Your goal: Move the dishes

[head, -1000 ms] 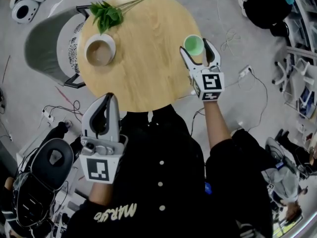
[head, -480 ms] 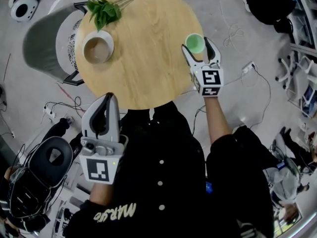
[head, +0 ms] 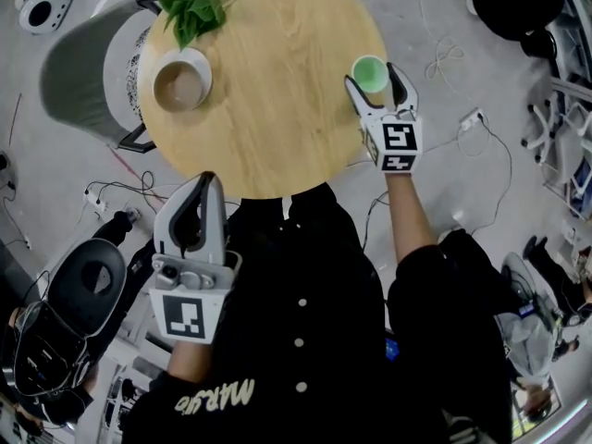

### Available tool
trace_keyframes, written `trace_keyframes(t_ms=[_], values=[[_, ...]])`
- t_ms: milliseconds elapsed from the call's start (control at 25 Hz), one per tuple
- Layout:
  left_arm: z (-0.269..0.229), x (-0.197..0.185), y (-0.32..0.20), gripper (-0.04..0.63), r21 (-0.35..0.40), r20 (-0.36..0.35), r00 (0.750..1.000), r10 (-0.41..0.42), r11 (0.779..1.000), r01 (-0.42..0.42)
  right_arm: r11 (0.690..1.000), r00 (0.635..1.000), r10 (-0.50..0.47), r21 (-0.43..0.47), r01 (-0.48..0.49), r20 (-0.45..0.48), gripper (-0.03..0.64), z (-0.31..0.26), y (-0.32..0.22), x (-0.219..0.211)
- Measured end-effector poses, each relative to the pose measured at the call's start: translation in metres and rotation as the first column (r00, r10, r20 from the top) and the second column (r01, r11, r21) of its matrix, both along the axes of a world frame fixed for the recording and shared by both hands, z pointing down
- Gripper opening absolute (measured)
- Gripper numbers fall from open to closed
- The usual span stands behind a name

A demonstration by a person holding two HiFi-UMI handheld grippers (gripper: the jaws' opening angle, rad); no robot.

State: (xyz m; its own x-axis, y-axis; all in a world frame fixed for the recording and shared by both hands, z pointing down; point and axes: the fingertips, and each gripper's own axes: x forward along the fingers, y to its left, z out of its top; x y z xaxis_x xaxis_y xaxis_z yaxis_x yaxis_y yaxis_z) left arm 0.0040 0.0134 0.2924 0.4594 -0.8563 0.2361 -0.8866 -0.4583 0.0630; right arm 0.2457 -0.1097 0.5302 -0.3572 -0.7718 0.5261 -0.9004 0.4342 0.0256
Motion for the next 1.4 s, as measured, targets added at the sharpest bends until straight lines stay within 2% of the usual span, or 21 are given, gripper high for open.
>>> trace_keyframes(t_ms=[760,920,1120,1400], values=[[0.011,0.003,0.002,0.003,-0.038,-0.020,1.000,-0.020,0.999,0.019,1.000,1.000,-0.018,-0.018,0.017,-0.023,0.359,0.020,0.004,-0.001],[0.012,0.003,0.001,0.003,-0.035,-0.024,0.999,-0.021,0.999,0.020,1.000,0.999,-0.020,-0.008,0.020,-0.037,0.365,0.020,0.003,-0.003],[0.004,-0.002,-0.003,0.003,-0.019,-0.028,0.999,-0.030,0.999,0.030,1.000,1.000,-0.022,0.006,0.022,-0.011,0.385,0.010,0.001,-0.005],[-0.008,-0.014,-0.003,0.003,0.013,-0.034,0.998,-0.048,0.999,0.048,0.998,0.998,-0.053,0.039,0.054,-0.026,0.356,-0.018,0.000,-0.014]])
